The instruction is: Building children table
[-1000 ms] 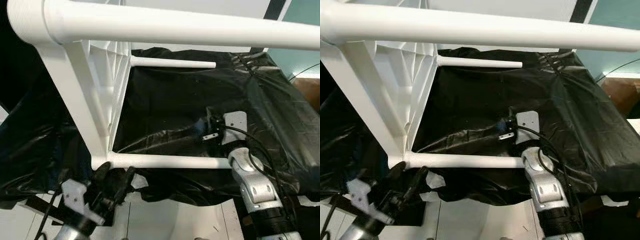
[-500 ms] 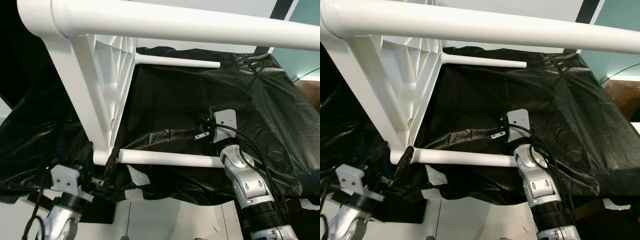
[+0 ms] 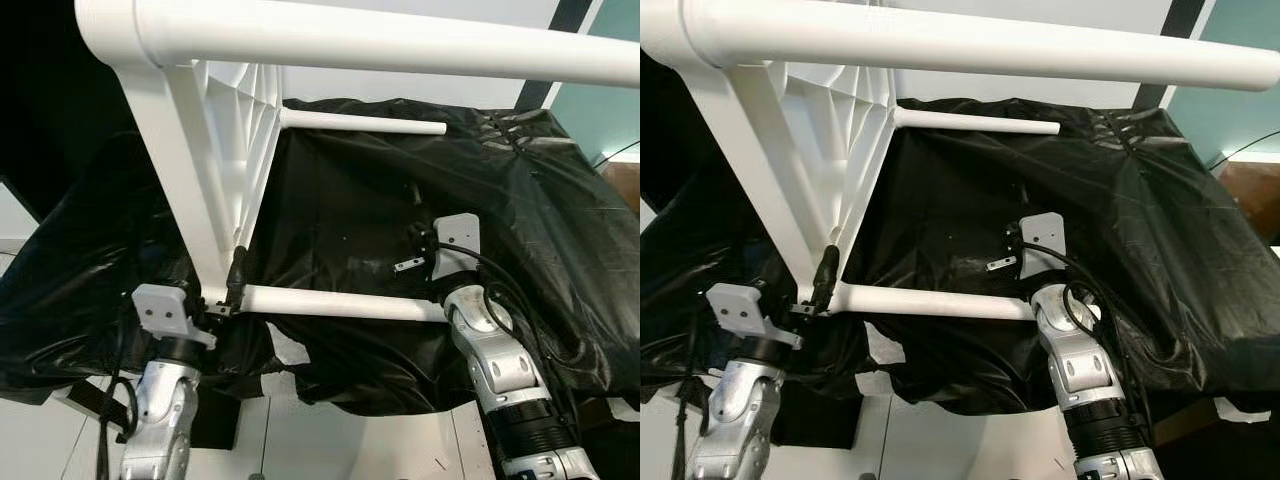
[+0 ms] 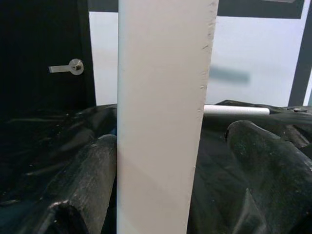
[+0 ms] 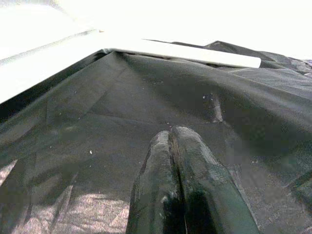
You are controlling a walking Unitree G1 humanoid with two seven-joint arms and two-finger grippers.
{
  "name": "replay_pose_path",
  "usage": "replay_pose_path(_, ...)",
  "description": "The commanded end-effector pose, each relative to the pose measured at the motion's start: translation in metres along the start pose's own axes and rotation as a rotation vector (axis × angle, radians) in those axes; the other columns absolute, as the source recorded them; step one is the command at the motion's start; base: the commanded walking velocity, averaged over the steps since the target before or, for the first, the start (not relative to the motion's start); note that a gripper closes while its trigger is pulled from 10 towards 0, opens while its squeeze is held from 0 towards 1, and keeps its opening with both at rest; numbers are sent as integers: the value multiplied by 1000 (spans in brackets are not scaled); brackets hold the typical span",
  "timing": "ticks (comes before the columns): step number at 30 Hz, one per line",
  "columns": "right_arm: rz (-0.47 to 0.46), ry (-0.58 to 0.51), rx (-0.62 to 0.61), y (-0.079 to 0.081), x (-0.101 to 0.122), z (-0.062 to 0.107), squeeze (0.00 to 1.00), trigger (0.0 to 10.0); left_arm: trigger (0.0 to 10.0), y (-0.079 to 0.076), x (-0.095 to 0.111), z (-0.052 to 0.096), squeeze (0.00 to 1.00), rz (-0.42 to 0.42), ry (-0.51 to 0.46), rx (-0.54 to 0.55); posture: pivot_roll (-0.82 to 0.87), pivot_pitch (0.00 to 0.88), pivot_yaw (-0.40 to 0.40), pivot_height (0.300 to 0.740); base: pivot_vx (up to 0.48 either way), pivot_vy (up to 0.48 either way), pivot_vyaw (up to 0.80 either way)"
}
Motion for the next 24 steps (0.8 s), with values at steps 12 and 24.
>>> replay_pose_path(12, -19, 10, -29, 0, -6, 3, 0, 10000, 10000, -34, -10, -27, 0, 42, -23, -129, -2, 13, 49, 740, 0, 0, 0)
replay_pose_path(24, -28, 3, -31, 4, -2, 4, 0, 10000, 10000, -64, -20, -67, 0, 58, -32, -208, -3, 22, 44, 740, 0, 0, 0)
Point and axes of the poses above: a point about 5 cm out from each wrist's last joint towards the gripper, its own z axis pointing back from the gripper into the wrist, its own x axis along the axis of the wrist's last joint, y = z × x, the point moved 6 cm from there along -z, pointing out of the wrist towards the gripper, and after that the axes turned 3 degrees about z, right-handed, at the moved point
